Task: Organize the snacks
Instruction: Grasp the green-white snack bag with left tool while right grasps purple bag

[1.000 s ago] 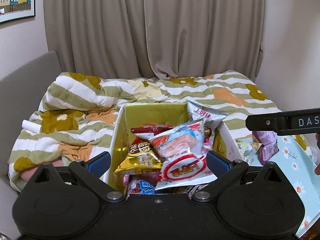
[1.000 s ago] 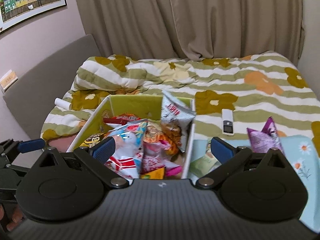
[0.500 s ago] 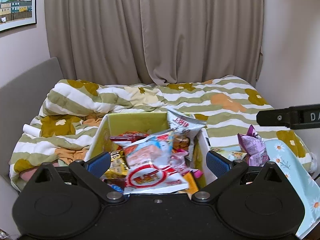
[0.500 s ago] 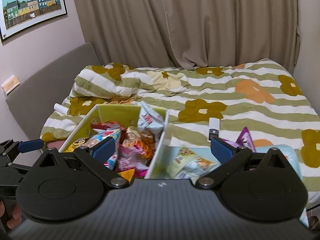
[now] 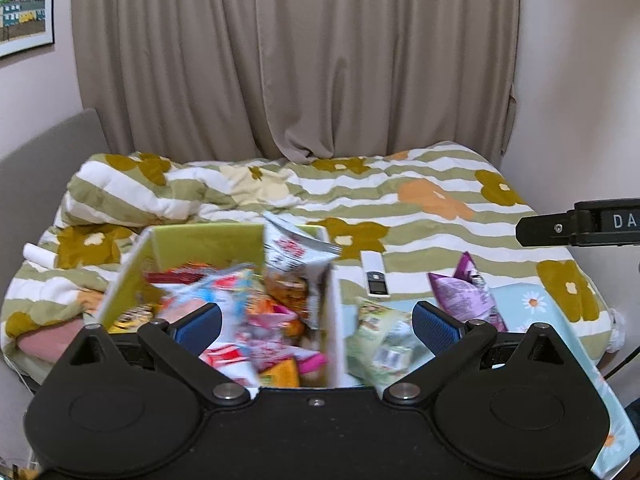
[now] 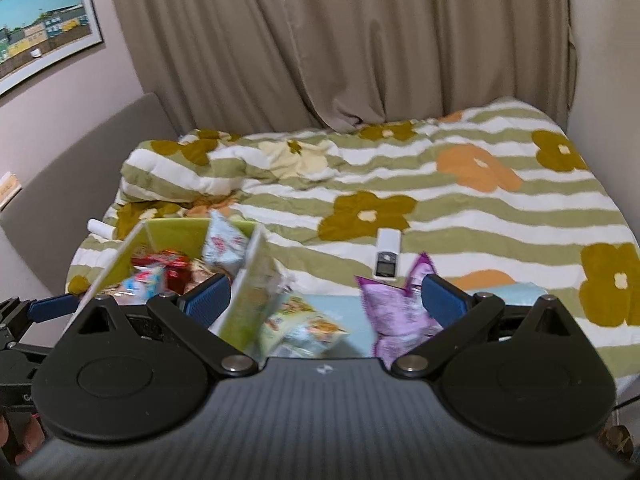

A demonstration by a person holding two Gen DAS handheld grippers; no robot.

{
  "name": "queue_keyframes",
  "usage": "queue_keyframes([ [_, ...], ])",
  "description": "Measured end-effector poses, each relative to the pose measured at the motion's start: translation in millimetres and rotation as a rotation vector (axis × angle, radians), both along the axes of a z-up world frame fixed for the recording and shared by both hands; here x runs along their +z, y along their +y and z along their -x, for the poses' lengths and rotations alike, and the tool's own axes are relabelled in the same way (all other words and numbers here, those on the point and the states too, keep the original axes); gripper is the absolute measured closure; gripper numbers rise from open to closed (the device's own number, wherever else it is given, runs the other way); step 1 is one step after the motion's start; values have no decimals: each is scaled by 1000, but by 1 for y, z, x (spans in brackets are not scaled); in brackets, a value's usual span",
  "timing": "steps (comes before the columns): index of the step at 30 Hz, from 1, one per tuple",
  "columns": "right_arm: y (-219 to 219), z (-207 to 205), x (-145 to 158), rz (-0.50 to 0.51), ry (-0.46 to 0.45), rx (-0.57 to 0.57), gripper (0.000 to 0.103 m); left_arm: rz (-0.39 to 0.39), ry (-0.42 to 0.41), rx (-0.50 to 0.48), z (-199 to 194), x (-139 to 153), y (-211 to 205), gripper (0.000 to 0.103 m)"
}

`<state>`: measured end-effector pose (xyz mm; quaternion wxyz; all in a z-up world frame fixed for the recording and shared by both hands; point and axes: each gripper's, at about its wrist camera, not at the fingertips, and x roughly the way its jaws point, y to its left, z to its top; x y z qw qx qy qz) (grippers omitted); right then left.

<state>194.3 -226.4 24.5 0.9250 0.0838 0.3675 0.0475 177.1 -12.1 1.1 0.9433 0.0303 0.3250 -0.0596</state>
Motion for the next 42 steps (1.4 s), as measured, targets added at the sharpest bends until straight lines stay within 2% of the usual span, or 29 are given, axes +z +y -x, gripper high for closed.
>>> queue_keyframes([
  [3,-20,-9,-8,3,18,-3,0,-5,26,-7,-9,-11,-21,0],
  [7,-40,-21,-19,19,31,19,0,-60,44,-16,-21,-27,-50,0],
  [15,-68,-52,-58,45,91,106,0,-232,77,-70,-43,-71,-104,0],
  [23,-90,-83,-110,-4,177,171,0,-430,133,-119,-78,-119,-139,0],
  [29,-99,-101,-138,-39,199,236,0,-514,185,-132,-102,-149,-149,0],
  [34,-103,-115,-158,-68,212,267,0,-553,245,-124,-116,-168,-149,0],
  [37,-103,-121,-167,-78,213,286,0,-540,286,-116,-124,-176,-146,3],
  [40,-105,-126,-174,-109,210,310,0,-557,294,-122,-130,-182,-147,9],
  [41,-106,-127,-176,-120,209,320,0,-541,310,-125,-132,-184,-146,19],
  [42,-107,-129,-179,-129,208,329,0,-524,329,-125,-134,-185,-145,22],
])
